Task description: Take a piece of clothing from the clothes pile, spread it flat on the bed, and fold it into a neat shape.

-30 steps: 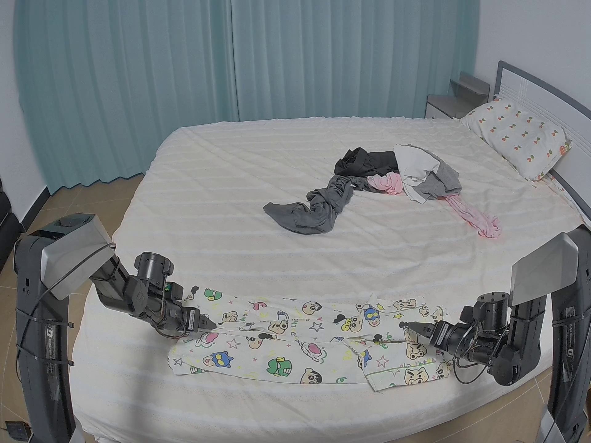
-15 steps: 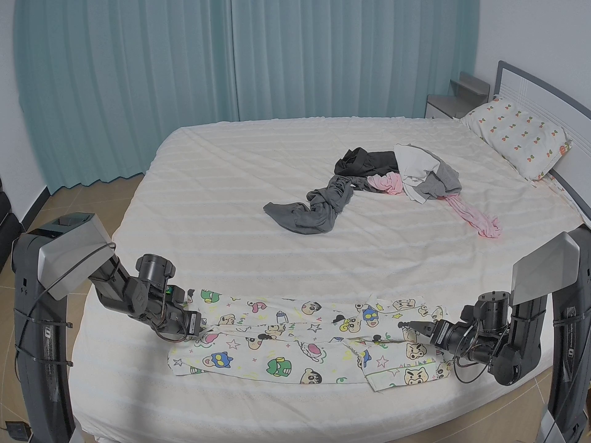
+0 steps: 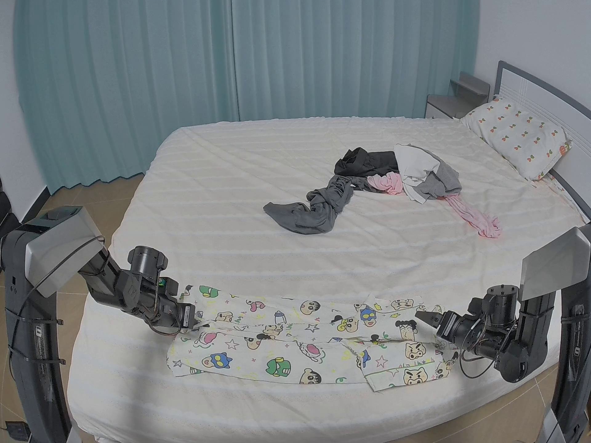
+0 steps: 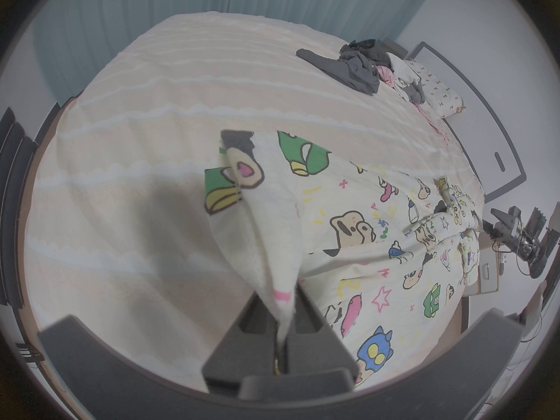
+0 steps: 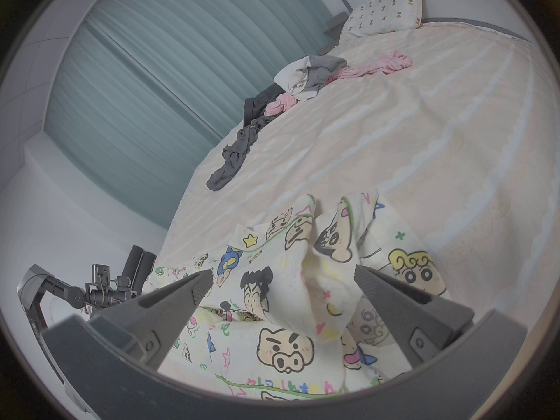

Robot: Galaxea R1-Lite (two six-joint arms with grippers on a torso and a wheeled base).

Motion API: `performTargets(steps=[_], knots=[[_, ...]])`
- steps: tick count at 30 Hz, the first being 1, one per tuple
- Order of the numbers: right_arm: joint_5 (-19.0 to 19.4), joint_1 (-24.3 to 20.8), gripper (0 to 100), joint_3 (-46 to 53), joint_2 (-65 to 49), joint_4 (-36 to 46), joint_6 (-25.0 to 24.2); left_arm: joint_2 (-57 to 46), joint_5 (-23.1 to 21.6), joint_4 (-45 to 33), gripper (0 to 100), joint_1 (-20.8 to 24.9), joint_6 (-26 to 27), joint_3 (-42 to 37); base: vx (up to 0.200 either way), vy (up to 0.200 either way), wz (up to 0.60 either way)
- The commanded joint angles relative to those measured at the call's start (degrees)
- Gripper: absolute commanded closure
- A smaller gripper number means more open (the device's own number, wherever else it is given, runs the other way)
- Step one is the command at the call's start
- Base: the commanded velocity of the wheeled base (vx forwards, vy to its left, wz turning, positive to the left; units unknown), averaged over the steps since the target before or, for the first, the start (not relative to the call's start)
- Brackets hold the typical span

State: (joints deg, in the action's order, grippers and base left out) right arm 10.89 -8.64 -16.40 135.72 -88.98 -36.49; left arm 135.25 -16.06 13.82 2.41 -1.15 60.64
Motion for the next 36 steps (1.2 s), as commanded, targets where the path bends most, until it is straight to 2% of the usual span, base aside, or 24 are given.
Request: performTargets(steps=[1, 15, 19, 31, 32, 36], knots=[[0.0, 0.6, 0, 0.0, -0.8, -0.5, -0.1, -1.2, 0.1, -0.5, 100, -1.1, -0.1, 0.0, 0.000, 0.000, 0.00], [0.1, 1.3, 0, -0.5, -0.7, -0.5, -0.1, -3.2, 0.1, -0.8, 100, -6.0, 0.4, 0.4, 0.000, 0.000, 0.00], [0.1, 1.4, 0, -0.5, -0.7, -0.5, -0.1, -3.9, 0.1, -1.8, 100, -9.1, 2.9, 0.7, 0.000, 0.000, 0.00], [0.1, 1.4, 0, -0.5, -0.7, -0.5, -0.1, -7.7, 0.1, -10.0, 100, -17.9, 4.6, 5.8, 0.000, 0.000, 0.00], [0.1, 1.4, 0, -0.5, -0.6, -0.5, -0.1, -8.2, 0.1, -13.0, 100, -20.1, 6.2, 8.3, 0.000, 0.000, 0.00], [0.1, 1.4, 0, -0.5, -0.6, -0.5, -0.1, -10.1, 0.1, -22.8, 100, -22.8, 7.9, 14.3, 0.000, 0.000, 0.00]])
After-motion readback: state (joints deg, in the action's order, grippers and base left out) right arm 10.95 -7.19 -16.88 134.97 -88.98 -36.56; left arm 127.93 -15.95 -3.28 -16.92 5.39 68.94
